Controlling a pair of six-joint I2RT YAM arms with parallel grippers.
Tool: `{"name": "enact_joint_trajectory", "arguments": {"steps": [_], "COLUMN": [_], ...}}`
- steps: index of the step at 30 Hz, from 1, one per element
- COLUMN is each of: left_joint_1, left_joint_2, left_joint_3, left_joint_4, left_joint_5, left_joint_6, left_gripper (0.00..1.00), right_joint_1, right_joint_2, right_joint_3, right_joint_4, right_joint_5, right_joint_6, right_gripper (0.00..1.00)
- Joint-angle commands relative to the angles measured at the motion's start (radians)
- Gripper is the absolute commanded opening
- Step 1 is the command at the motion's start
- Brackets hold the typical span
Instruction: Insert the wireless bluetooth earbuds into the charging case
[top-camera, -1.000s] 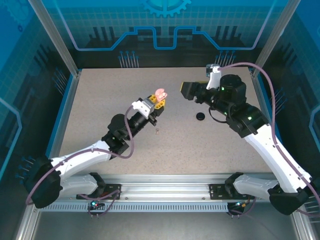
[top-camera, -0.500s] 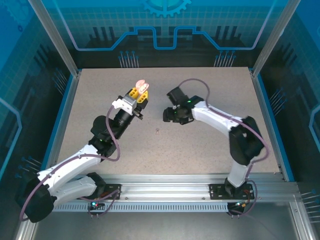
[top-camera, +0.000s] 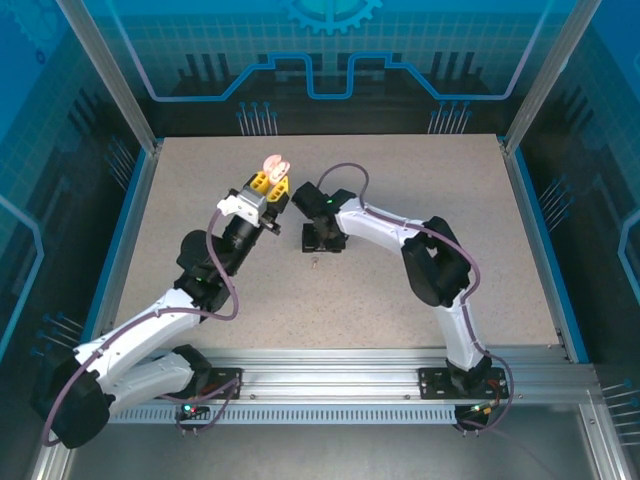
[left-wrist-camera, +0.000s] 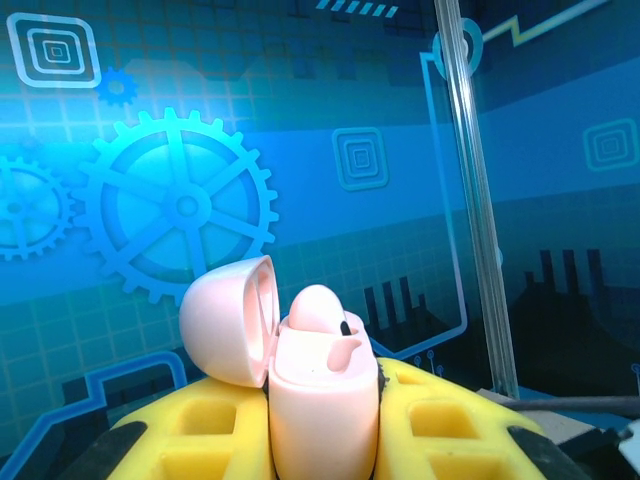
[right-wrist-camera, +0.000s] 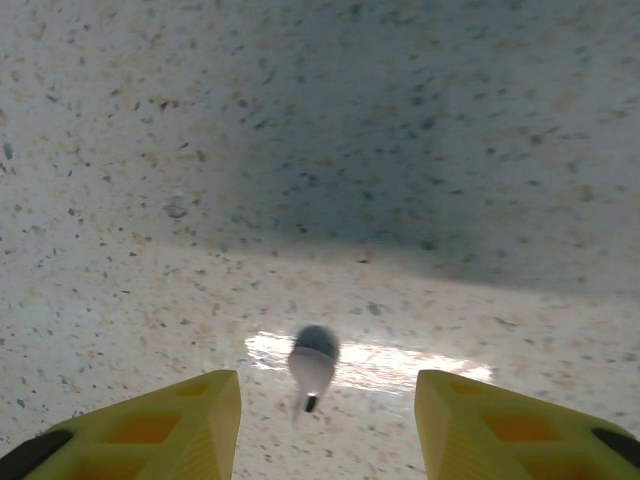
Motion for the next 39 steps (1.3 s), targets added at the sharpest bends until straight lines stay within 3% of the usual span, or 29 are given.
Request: {"name": "enact_joint_trajectory", "arguments": {"steps": [1, 15, 29, 39], "left_joint_1": [0.016, 0.04, 0.05, 0.058], "left_joint_2": [-0.023, -0.034, -0.02, -0.007], "left_joint_3": [0.015, 0.003, 0.001, 0.002], "left_joint_4": [0.061, 0.067, 0.069, 0.071], "left_joint_5": [0.028, 0.043, 0.049, 0.054], "left_joint_6": [0.011, -0.008, -0.023, -0.03], "left_gripper": [0.0, 0.0, 0.0, 0.0], "right_joint_1": [0.028, 0.048, 0.038, 0.041], "right_joint_2": [0.052, 0.132, 0.166, 0.202], "right_joint_3": [0.046, 0.082, 0.113, 0.172], "right_joint_4": [-0.087, -0.114, -0.107, -0.128], "right_joint_5": [0.022, 0.038, 0.005, -0.039], "right_joint_6": [0.031, 0.051, 0.083, 0.02], "right_gripper": [0.48, 0.39, 0.37, 0.24]}}
